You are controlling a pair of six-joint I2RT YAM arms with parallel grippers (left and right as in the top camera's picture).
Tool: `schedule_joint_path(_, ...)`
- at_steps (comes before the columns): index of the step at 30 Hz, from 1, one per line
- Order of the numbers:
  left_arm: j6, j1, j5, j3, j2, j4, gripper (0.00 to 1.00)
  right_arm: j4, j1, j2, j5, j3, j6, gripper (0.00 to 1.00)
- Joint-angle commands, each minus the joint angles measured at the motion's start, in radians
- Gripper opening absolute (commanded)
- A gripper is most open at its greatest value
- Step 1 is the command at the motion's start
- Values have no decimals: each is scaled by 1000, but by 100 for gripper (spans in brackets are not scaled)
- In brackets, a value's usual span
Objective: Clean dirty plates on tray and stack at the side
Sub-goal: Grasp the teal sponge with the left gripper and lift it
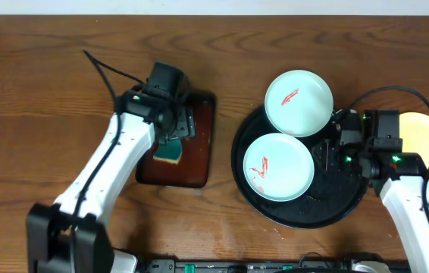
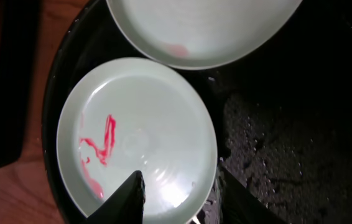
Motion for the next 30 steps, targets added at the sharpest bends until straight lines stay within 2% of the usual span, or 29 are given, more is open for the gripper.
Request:
schedule_joint_path(1,-9,6,-113,-67,85,53,77,-26,-3,-7,10,12,-16,35)
schedule_joint_path(2,-9,6,-98,-72,111,68,70,-37,-3,-5,11,12,-16,35)
schedule_joint_path(6,-8,7,-76,-73,214,120,60,-61,-3,-5,11,11,-16,35)
schedule_joint_path(9,-8,13,-50,-73,280,150,43,-66,-3,-5,11,11,-16,34)
schedule_joint_path(13,16,22,100,-73,315,153,23,-71,-3,-5,11,11,-13,33)
schedule_joint_path(14,27,21,116,-72,314,153,11,-71,-3,-5,11,11,-13,33)
schedule_joint_path(16,30,21,123,-62,300,137,7,-70,-3,-5,11,11,-13,32)
schedule_joint_path(20,44,21,123,-23,256,87,8,-69,-3,-5,16,11,-11,31)
schedule_joint_path(22,63,21,123,2,219,61,8,-73,-3,-5,47,11,19,25)
schedule_joint_path(23,68,21,123,9,201,52,11,-75,-3,-5,74,11,45,24)
schedule_joint_path(24,70,21,123,11,183,48,24,-76,-3,-5,102,11,69,23)
schedule_joint_path(25,71,21,122,11,166,46,49,-76,-4,-5,137,11,97,22)
schedule_joint_path(26,71,21,122,11,151,42,58,-74,-6,-5,170,11,117,23)
schedule_joint_path(30,74,21,122,3,140,37,65,-46,-39,-5,216,11,130,31)
